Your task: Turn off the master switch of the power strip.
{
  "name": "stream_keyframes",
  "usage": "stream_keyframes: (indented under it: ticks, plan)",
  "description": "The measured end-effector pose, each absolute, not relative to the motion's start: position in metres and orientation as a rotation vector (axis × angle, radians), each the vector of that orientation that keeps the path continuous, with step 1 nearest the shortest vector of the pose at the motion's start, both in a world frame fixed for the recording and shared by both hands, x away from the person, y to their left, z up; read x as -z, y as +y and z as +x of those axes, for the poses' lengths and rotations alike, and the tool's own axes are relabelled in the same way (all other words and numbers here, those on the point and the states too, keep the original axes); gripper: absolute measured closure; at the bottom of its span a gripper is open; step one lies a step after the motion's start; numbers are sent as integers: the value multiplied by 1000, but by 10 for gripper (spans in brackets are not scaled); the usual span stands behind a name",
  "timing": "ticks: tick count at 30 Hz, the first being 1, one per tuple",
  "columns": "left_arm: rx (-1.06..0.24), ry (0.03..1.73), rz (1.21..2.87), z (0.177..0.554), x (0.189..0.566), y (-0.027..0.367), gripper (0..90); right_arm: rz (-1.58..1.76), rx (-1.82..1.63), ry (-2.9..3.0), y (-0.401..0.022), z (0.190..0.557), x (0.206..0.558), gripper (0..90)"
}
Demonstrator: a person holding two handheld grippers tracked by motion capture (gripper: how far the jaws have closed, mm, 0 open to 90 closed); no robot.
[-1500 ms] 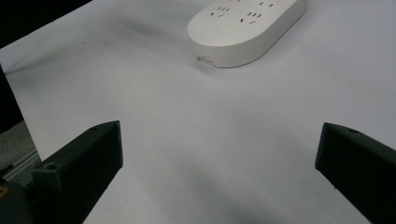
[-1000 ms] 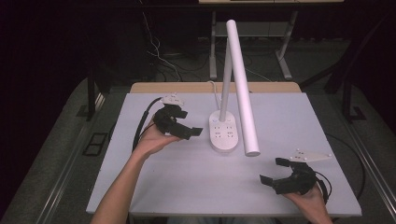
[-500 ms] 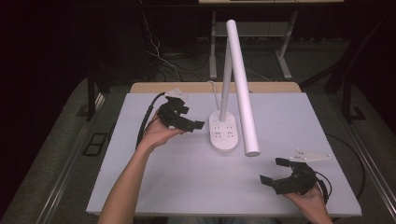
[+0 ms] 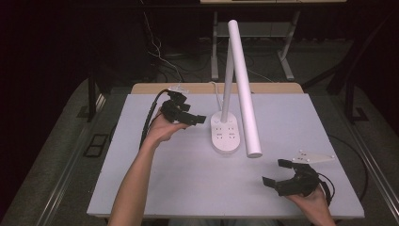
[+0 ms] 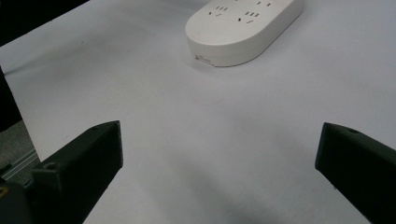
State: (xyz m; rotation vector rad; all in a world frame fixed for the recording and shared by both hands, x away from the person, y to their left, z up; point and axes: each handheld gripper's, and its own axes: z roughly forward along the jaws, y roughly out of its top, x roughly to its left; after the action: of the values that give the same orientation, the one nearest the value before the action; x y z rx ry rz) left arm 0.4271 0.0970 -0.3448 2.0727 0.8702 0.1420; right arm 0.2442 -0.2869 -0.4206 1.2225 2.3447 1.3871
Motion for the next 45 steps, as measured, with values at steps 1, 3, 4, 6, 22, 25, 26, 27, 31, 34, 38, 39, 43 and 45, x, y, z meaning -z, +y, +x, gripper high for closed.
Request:
stream_keyframes:
  ticks: [1,3,4,6,22,25,26,27,31,34,38,39,43,45]
  plan:
    - [-145,870,2079,429,345,97,100,1225,-1387,2343,-287,244,421,1]
    - [-150,868,2093,432,345,96,102,1225,-1387,2342,-287,244,421,2]
    - [-149,872,2089,433,346,96,106,1227,-1387,2343,-287,244,421,1]
    - [-143,882,2079,436,346,94,115,1224,-1385,2346,-287,244,421,1]
    - [-81,906,2069,455,352,76,143,1226,-1386,2342,-288,244,421,1]
    - [-76,912,2065,458,352,72,150,1224,-1387,2341,-288,244,421,1]
    - [-75,914,2063,458,352,71,150,1224,-1387,2341,-288,244,421,1]
    - [-72,916,2064,459,352,70,154,1225,-1388,2342,-288,244,421,1]
    - [-76,915,2081,462,354,65,180,1228,-1388,2343,-288,244,421,1]
    - [-80,914,2108,464,358,62,224,1225,-1385,2344,-288,245,421,1]
    - [-65,929,2109,467,364,59,293,1225,-1381,2346,-288,245,421,1]
    - [-61,927,2117,467,366,58,314,1227,-1381,2345,-288,245,421,1]
    - [-59,919,2129,469,371,55,391,1229,-1381,2347,-288,245,421,1]
    - [-57,916,2128,470,373,54,420,1228,-1381,2349,-288,245,421,1]
